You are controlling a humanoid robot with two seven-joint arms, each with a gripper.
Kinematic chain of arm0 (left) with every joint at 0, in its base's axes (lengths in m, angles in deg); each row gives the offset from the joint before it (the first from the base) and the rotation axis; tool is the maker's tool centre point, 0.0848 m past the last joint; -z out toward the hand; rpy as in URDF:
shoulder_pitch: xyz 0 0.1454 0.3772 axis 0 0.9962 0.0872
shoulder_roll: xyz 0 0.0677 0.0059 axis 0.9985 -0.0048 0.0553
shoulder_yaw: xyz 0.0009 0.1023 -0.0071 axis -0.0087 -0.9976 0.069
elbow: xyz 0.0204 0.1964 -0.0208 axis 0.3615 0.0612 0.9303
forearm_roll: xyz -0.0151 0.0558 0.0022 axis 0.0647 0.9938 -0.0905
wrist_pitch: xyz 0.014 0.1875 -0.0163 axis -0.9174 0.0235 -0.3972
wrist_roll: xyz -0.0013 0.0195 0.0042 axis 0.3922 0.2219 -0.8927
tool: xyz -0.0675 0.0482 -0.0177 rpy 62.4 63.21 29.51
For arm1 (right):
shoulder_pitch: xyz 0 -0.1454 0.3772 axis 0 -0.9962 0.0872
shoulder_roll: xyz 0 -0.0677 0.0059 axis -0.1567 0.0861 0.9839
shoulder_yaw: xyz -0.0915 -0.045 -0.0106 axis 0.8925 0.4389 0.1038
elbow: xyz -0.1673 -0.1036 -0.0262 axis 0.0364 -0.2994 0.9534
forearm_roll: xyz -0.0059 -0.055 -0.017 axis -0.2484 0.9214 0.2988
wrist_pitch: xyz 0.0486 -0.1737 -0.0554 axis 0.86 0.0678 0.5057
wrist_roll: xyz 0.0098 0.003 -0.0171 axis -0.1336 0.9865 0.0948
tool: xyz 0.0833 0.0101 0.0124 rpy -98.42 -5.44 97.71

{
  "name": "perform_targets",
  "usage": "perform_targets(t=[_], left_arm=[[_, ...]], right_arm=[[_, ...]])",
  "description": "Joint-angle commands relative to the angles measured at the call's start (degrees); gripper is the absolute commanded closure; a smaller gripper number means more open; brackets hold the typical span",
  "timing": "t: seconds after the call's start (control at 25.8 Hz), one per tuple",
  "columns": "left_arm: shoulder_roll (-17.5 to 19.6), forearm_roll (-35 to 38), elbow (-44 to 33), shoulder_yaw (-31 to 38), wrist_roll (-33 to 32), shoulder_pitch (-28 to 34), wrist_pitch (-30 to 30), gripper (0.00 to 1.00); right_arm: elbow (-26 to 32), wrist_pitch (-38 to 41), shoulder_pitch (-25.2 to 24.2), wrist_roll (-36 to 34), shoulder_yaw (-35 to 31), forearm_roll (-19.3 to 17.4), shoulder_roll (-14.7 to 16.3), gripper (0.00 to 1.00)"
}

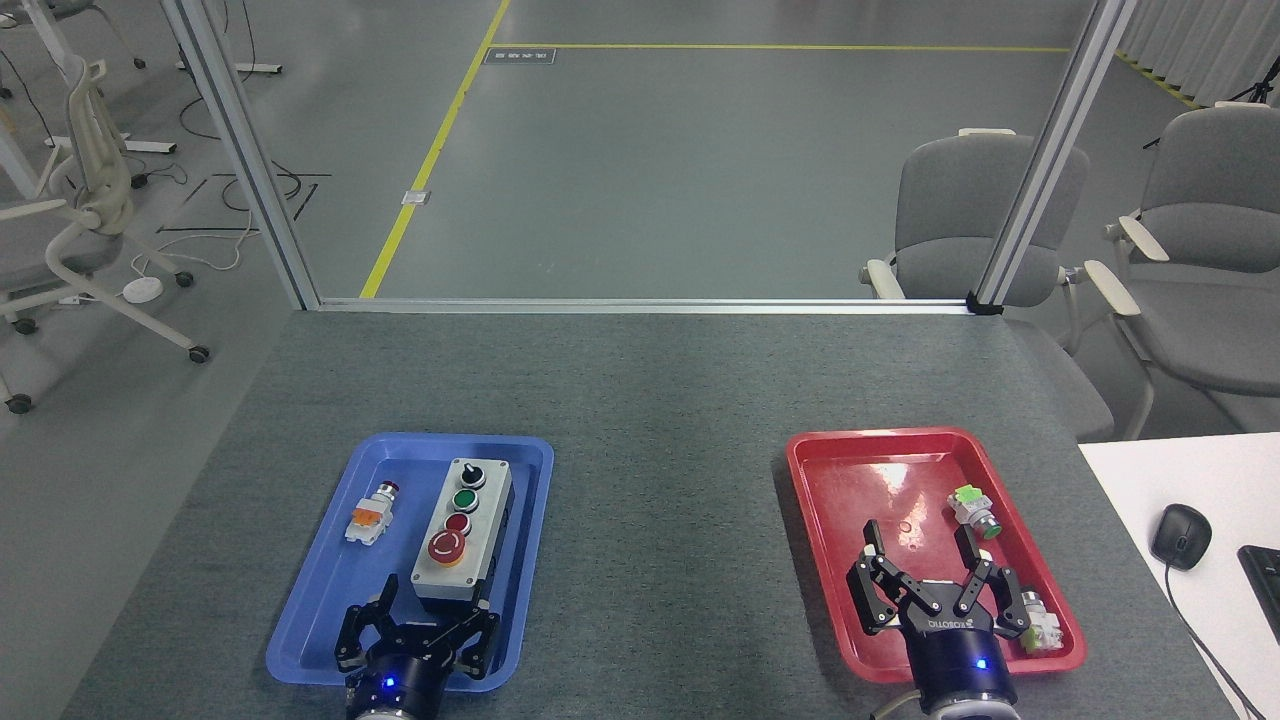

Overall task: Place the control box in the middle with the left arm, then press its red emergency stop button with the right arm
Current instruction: 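Lower the left gripper and grasp the near end of the control box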

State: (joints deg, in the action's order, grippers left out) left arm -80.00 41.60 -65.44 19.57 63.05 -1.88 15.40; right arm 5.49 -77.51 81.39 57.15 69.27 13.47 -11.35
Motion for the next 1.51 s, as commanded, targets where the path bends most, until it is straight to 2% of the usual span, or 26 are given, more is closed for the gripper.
perform_targets(t=[0.0, 0.74, 1.01, 1.08, 1.16, 1.24, 1.47], left_arm=[[-0.06, -0.62, 1.83, 0.02, -0.32, -1.44, -0.02, 0.01], [-1.73, -2.64, 6.92, -0.59, -0.50, -5.39, 0.15, 0.03], [-1.73, -2.46, 7.19, -0.59, -0.59, -6.09, 0.51, 0.33], [-1.56, -2.55, 7.27, -0.59, -0.67, -6.18, 0.60, 0.48], [-1.47, -2.55, 7.36, -0.59, -0.67, -6.18, 0.77, 0.57], [-1.29, -2.55, 7.54, -0.59, -0.67, -6.18, 0.95, 0.76], [-1.12, -3.34, 6.04, -0.24, -0.76, -6.62, 2.62, 0.87]], right_arm=[[-0.01, -0.20, -0.06, -0.25, 0.08, -0.01, -0.02, 0.02], [-0.01, -0.29, -0.15, -0.25, 0.16, 0.17, -0.11, 0.02], [-0.01, -0.29, -0.23, -0.25, 0.08, 0.26, -0.29, 0.02], [-0.01, -0.29, -0.23, -0.25, 0.08, 0.61, -0.46, 0.02], [-0.01, -0.20, -0.23, -0.25, 0.08, 0.70, -0.46, 0.02], [-0.01, -0.20, -0.23, -0.25, 0.08, 0.70, -0.55, 0.02], [-0.01, 0.24, -0.23, -0.25, -0.01, 0.87, -0.72, 0.02]])
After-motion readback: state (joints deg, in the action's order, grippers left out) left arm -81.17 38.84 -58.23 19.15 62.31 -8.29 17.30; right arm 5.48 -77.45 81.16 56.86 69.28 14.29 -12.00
